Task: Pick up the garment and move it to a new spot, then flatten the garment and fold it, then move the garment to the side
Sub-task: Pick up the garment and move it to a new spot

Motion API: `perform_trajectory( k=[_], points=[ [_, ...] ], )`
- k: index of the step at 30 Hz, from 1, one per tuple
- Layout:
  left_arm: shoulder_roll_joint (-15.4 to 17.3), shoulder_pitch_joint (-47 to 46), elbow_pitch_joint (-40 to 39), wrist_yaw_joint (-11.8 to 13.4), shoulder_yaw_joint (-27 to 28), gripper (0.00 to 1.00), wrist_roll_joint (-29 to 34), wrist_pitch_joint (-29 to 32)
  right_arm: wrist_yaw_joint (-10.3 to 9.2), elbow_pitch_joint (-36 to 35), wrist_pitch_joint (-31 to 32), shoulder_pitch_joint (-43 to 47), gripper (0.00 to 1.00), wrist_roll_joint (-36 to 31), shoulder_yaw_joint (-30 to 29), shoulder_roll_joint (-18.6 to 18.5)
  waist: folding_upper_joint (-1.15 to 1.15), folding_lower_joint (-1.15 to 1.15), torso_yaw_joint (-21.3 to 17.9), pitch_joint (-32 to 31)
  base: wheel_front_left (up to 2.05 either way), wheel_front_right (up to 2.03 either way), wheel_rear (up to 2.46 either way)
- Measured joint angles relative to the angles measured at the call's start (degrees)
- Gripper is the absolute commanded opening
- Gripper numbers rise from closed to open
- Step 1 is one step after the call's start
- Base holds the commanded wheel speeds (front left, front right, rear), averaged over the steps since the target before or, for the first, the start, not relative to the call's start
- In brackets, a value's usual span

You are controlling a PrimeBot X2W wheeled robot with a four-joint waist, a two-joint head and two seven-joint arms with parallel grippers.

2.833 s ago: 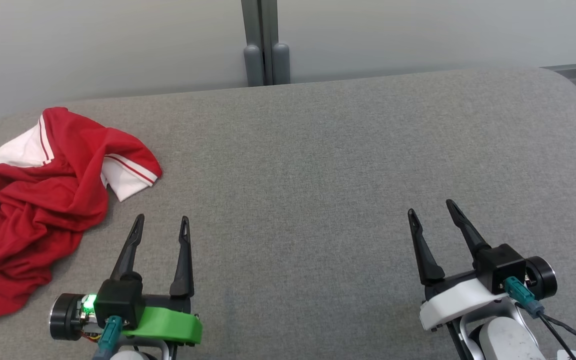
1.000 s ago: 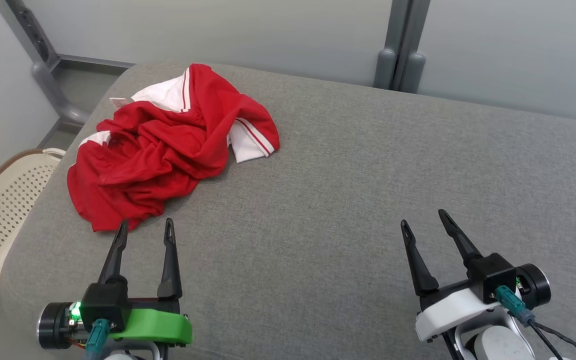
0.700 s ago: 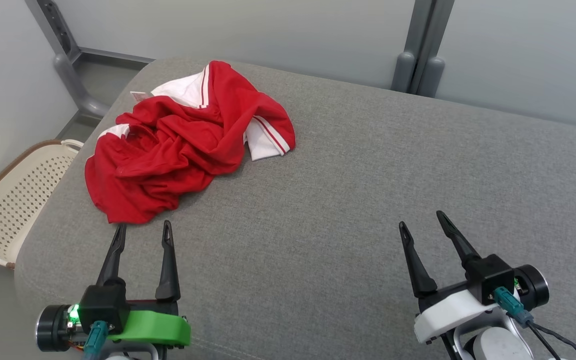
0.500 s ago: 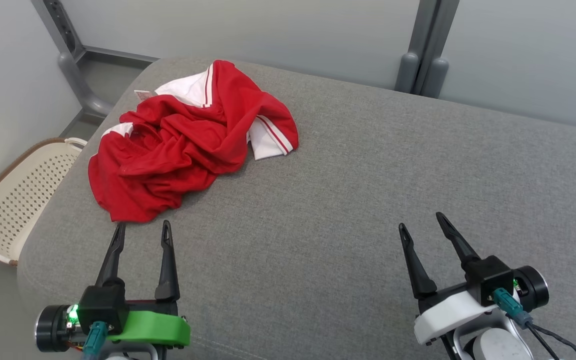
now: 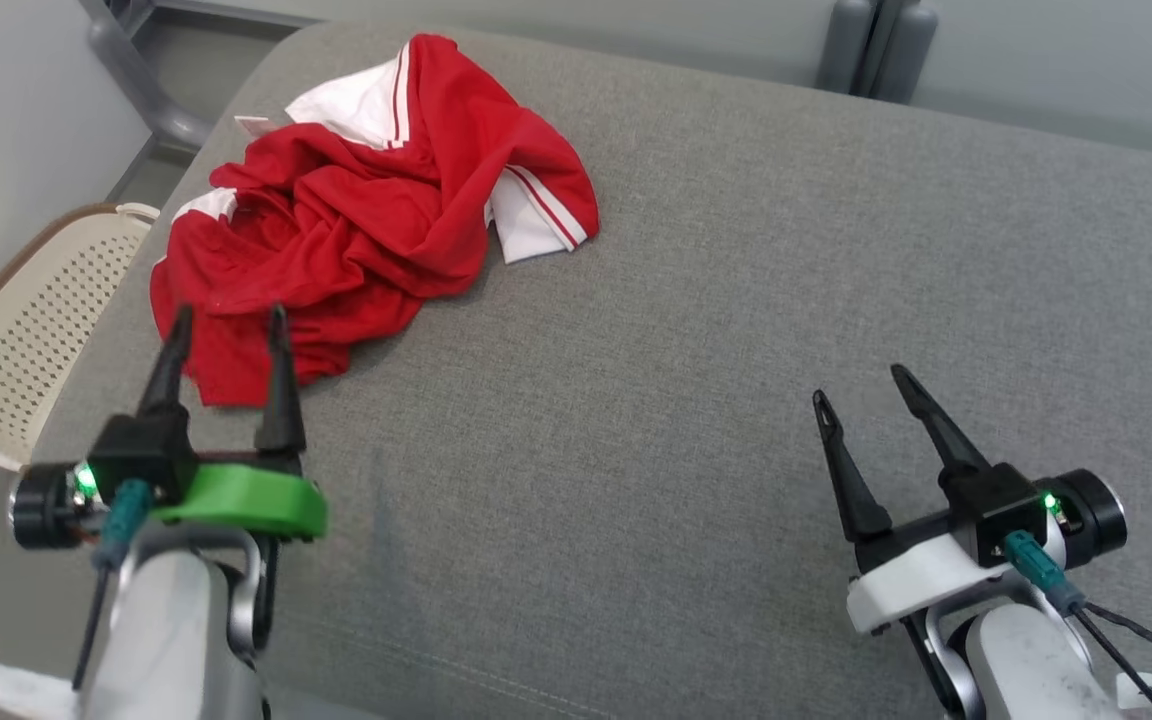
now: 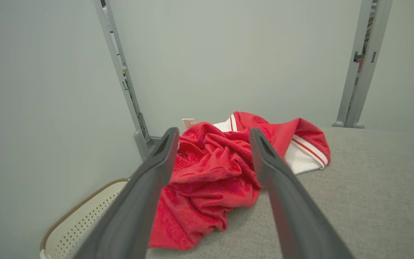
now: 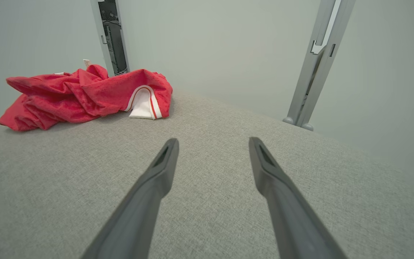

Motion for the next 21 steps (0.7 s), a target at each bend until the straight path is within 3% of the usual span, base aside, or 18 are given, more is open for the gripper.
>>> perform_trajectory(
  k=[8, 17, 21],
  points=[
    [3.87, -20.89, 15.9, 0.1, 3.64, 1.0, -1.16, 2.65, 0.0, -3.88, 0.0, -4.47, 1.0, -0.44, -0.8, -4.23, 0.0, 0.0, -0.65, 8.13, 0.0, 0.0, 0.0],
    [9.2, -36.23, 33.17, 1.29, 7.38, 1.0, -4.95, 19.81, 0.0, -8.58, -0.01, -8.5, 1.0, -1.25, -1.79, -6.37, 0.0, 0.01, -2.94, 17.48, 0.0, 0.0, 0.0],
    [10.78, -39.46, 37.29, 0.9, 8.86, 1.0, -7.21, 22.77, 0.0, -9.53, 0.0, -9.38, 1.0, -1.38, -2.22, -6.45, 0.0, 0.01, -4.38, 20.78, 0.0, 0.0, 0.0]
  ],
)
